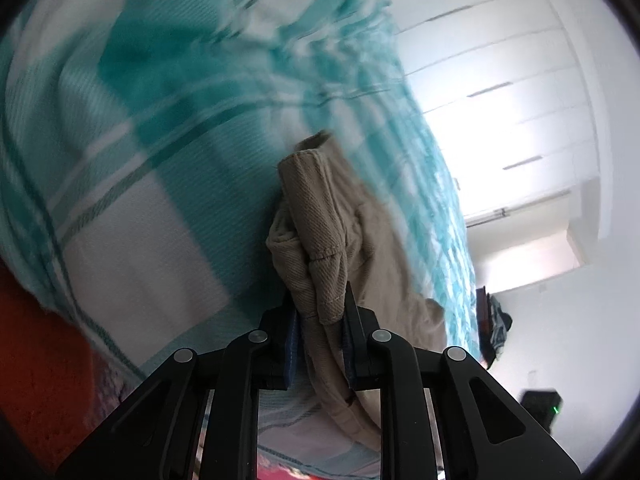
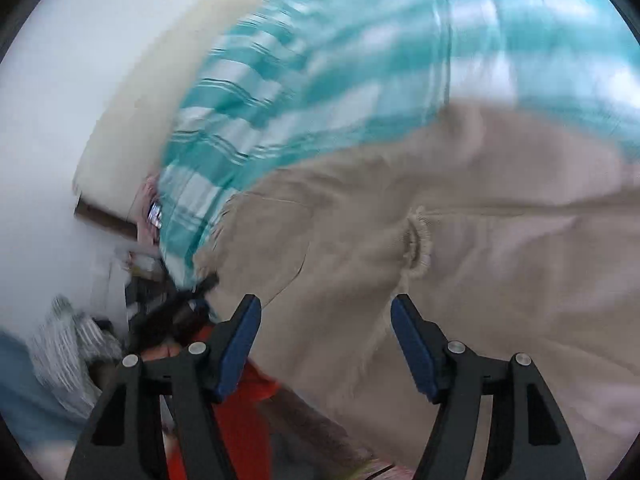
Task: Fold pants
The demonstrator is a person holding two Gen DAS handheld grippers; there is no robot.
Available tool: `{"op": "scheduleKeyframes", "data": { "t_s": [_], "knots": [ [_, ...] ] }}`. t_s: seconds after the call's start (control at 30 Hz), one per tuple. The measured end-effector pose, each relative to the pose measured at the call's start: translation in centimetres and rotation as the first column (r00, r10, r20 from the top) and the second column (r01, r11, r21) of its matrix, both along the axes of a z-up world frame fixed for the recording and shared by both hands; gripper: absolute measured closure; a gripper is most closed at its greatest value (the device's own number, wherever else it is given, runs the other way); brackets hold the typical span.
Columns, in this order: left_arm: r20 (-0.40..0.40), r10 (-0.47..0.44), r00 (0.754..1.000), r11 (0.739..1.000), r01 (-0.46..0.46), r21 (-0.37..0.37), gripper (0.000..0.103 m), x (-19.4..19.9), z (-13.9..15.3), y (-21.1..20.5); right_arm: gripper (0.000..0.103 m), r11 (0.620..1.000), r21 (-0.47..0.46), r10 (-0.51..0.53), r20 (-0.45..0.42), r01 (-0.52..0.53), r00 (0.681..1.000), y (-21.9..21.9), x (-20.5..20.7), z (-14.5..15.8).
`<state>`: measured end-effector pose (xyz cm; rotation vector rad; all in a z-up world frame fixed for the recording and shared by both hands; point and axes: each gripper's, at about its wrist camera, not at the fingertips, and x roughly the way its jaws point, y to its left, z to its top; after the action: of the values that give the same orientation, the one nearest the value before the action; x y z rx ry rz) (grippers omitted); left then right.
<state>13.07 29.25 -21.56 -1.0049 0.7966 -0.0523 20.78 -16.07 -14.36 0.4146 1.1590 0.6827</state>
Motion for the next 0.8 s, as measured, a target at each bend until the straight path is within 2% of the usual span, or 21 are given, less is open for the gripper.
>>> {"op": "scheduleKeyframes", "data": {
  "t_s": [0.07,0.13,0.17,0.23,0.27,0.3,0.33,0.43,0.47,0.53,0.57,0.63,0.67,0.73,0.77,0.8],
  "knots": [
    [0.040,-0.032,0.999,0.995,0.028,0.099,0.087,0.0,2.1,-1.2,0.034,0.993,-0.113,0.039,0.143,-0.023,0.989,-2.1,-3.5,2.5],
    [0.064,-0.068,0.996,0.975,0.053,0.214,0.088,-0.1,4.5,-3.0,0.034,0.984,-0.176,0.034,0.211,0.004,0.977,-4.7,-6.2,3.3],
    [0.084,-0.114,0.990,0.944,0.082,0.319,0.088,-0.1,6.7,-5.0,0.034,0.982,-0.183,0.002,0.234,0.042,0.972,-6.7,-8.1,3.5],
    [0.112,-0.200,0.973,0.889,0.132,0.439,0.088,0.1,10.0,-8.5,0.034,0.978,-0.163,-0.084,0.253,0.128,0.964,-9.8,-10.6,3.5],
    [0.134,-0.276,0.952,0.845,0.174,0.506,0.088,0.4,12.6,-11.5,0.033,0.973,-0.152,-0.128,0.260,0.171,0.957,-11.4,-11.7,3.4],
    [0.149,-0.326,0.933,0.816,0.199,0.542,0.088,0.4,14.2,-13.4,0.031,0.965,-0.136,-0.182,0.270,0.225,0.945,-12.9,-12.5,3.3],
    [0.170,-0.396,0.903,0.777,0.230,0.586,0.088,0.6,16.4,-16.5,0.031,0.954,-0.118,-0.235,0.279,0.277,0.931,-14.5,-13.5,3.1],
    [0.206,-0.547,0.812,0.704,0.313,0.637,0.088,0.8,20.1,-23.4,0.030,0.922,-0.090,-0.339,0.277,0.376,0.899,-17.8,-14.7,2.5],
    [0.207,-0.606,0.768,0.680,0.364,0.637,0.088,1.1,20.8,-26.7,0.030,0.915,-0.080,-0.360,0.281,0.395,0.890,-18.7,-14.7,2.8],
    [0.200,-0.672,0.713,0.654,0.444,0.612,0.088,1.7,20.7,-31.1,0.030,0.894,-0.038,-0.413,0.311,0.446,0.856,-20.0,-14.4,3.4],
    [0.181,-0.715,0.675,0.633,0.515,0.577,0.088,2.2,19.8,-34.4,0.030,0.885,-0.026,-0.432,0.325,0.465,0.841,-20.6,-14.5,3.8],
    [0.132,-0.765,0.630,0.592,0.607,0.530,0.087,3.0,17.3,-38.5,0.030,0.861,-0.002,-0.476,0.348,0.508,0.808,-21.3,-14.4,4.3],
    [0.066,-0.795,0.603,0.555,0.678,0.482,0.086,3.7,14.5,-41.6,0.030,0.852,0.005,-0.492,0.351,0.524,0.797,-22.0,-14.6,4.4],
    [-0.049,-0.813,0.580,0.505,0.744,0.438,0.082,4.6,10.6,-44.9,0.030,0.836,0.022,-0.523,0.337,0.548,0.783,-23.4,-15.1,4.3],
    [-0.137,-0.818,0.558,0.460,0.779,0.425,0.082,4.8,8.1,-46.7,0.030,0.824,0.034,-0.545,0.322,0.566,0.774,-24.0,-15.2,4.1],
    [-0.161,-0.820,0.550,0.446,0.789,0.423,0.082,4.4,7.3,-47.1,0.030,0.811,0.050,-0.568,0.306,0.583,0.764,-24.5,-15.3,4.0]
  ]
}}
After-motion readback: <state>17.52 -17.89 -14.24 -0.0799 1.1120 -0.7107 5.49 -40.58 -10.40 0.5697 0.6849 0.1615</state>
